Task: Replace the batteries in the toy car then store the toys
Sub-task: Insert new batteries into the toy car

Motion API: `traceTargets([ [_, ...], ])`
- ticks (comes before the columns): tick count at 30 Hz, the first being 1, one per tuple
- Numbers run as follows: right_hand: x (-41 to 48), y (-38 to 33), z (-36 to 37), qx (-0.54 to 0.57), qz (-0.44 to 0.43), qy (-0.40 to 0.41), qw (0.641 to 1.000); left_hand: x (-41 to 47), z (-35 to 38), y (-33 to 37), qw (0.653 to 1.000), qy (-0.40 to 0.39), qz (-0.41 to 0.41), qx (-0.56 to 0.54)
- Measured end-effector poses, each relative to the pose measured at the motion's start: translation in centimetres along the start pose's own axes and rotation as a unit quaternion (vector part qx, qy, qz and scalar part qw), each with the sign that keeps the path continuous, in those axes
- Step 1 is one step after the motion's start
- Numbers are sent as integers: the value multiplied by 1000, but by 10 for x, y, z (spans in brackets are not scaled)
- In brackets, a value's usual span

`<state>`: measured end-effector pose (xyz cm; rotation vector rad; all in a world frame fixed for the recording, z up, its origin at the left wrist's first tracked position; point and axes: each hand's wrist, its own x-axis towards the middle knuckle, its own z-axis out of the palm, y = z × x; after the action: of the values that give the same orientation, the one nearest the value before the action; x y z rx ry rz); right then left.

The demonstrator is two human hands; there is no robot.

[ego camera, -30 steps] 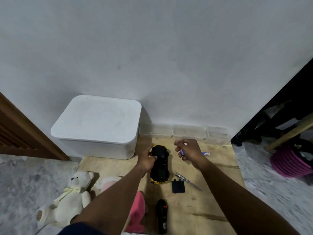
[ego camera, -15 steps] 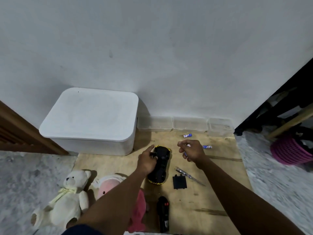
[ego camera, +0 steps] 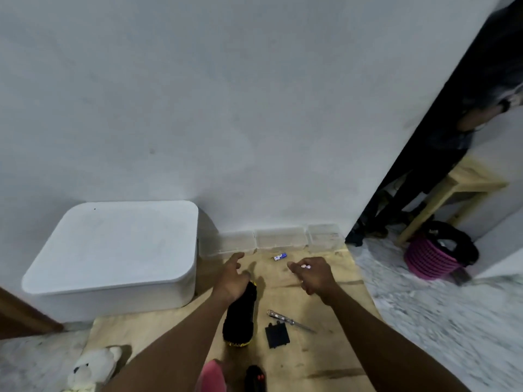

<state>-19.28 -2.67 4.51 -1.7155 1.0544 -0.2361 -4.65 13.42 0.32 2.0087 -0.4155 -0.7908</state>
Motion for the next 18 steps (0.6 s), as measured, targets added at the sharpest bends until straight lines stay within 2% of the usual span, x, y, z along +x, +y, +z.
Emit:
traceTargets([
  [4,5,4,-28,-7,9,23,1000,8,15,39,997,-13,56,50],
  [6,16,7,-41,-47,4,34,998,17,27,58,994,-29,75,67],
  [10,50,19,-67,-74,-21,72,994,39,60,92,990,-59,89,96],
  [18,135,49,-112,-302,-24,43,952,107,140,136,965,-86,124,214],
])
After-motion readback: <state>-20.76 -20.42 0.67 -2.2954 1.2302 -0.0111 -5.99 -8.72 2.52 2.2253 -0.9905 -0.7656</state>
